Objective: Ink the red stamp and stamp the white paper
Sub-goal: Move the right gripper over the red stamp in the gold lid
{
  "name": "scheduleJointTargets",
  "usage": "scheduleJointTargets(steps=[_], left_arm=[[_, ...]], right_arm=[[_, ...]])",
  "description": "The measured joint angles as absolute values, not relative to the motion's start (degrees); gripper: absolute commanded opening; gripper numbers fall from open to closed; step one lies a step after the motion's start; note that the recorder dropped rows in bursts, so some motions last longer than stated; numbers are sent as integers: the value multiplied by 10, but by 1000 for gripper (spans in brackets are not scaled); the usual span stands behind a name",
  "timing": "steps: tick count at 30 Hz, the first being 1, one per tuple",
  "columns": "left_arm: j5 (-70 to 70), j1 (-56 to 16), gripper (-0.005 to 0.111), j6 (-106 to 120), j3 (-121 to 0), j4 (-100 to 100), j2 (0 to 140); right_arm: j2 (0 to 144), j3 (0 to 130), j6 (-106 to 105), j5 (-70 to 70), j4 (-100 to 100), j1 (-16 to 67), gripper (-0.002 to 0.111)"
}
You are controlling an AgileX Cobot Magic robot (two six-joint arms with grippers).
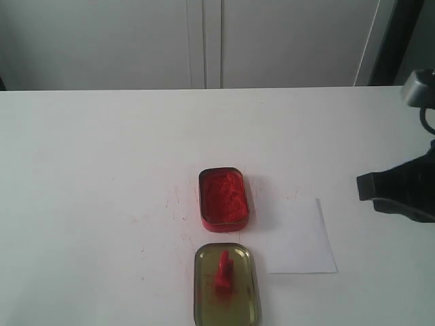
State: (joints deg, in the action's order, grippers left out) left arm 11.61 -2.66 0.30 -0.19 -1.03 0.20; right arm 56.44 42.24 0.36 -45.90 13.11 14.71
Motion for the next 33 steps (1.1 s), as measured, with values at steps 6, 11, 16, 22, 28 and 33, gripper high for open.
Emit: scheduleJointTargets(steps=[6, 11, 16, 22, 28, 33], left_arm=[[116, -27, 0, 3, -2, -10, 2], [116, -27, 0, 3, -2, -10, 2], [116, -27, 0, 3, -2, -10, 2], [116, -27, 0, 3, -2, -10, 2], [116, -27, 0, 3, -2, -10, 2], [116, -27, 0, 3, -2, -10, 2]], right_arm=[[603, 459, 17, -457, 132, 209, 0], [664, 483, 41, -463, 127, 269, 0], [724, 518, 113, -500, 49, 335, 0], [809, 560, 180, -540, -6, 422, 0], [883, 609, 256, -540, -40, 476, 0], [920, 627, 293, -524, -42, 492, 0]])
